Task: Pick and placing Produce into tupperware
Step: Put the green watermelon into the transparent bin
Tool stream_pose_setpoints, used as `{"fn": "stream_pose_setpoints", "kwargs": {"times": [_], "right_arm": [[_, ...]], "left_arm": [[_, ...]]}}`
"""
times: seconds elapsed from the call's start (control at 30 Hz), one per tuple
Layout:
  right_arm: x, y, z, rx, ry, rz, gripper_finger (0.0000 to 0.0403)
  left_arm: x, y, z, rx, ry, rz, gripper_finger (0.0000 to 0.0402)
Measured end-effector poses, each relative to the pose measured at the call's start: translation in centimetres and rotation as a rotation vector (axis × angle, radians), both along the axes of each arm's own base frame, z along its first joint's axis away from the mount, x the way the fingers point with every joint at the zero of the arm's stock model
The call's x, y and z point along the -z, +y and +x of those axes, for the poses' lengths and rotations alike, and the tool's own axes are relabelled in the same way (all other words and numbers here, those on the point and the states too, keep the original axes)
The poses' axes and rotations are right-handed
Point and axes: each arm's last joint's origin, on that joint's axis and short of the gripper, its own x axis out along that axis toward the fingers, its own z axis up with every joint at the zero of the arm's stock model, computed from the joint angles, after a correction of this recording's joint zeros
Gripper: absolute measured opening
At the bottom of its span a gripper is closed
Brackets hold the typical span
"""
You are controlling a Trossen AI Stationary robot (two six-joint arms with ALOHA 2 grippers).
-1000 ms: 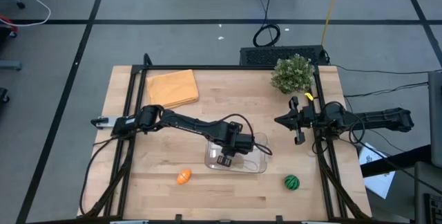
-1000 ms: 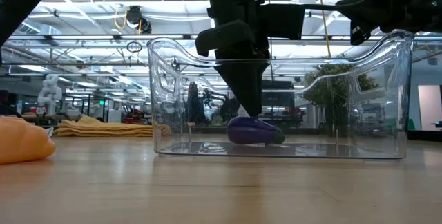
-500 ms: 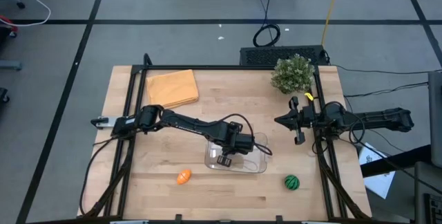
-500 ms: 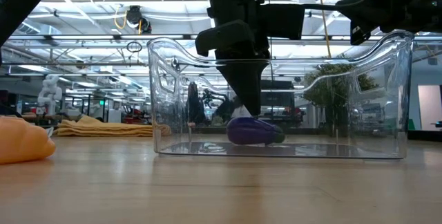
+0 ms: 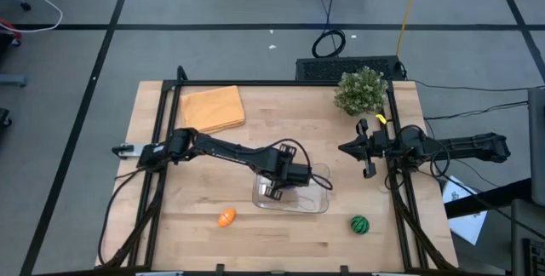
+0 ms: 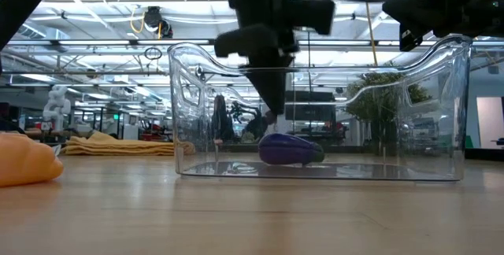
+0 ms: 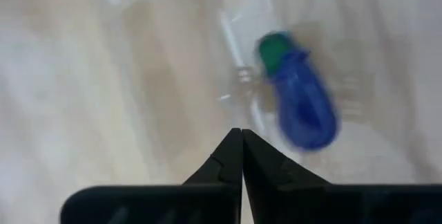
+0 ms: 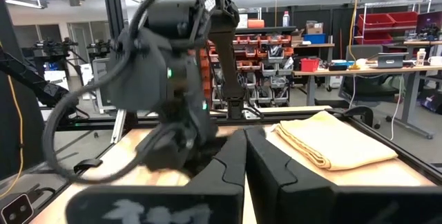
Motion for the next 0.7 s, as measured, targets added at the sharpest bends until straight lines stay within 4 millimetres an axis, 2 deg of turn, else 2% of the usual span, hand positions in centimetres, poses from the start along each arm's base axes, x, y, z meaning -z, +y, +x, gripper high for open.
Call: {"fn": "stream_pose_setpoints", "kwargs": {"times": [0.13,0.37,0.7], "right_arm": [[0.0,0.0,0.0,0.000,0.002,0.000,0.0000],[0.0,0.0,0.0,0.000,0.000,0.000,0.0000],[0.0,0.0,0.0,0.000,-0.001,0.000,0.0000]], "left_arm": [[-2.1,0.3,-0.7,-0.026,-0.044,0.036,0.0019],[-7.4,0.6,-2.7,-0.014,-0.146,0.008,0.0009],[-15.7,1.6,-7.3,0.025,-0.344,-0.029,0.0010]]}}
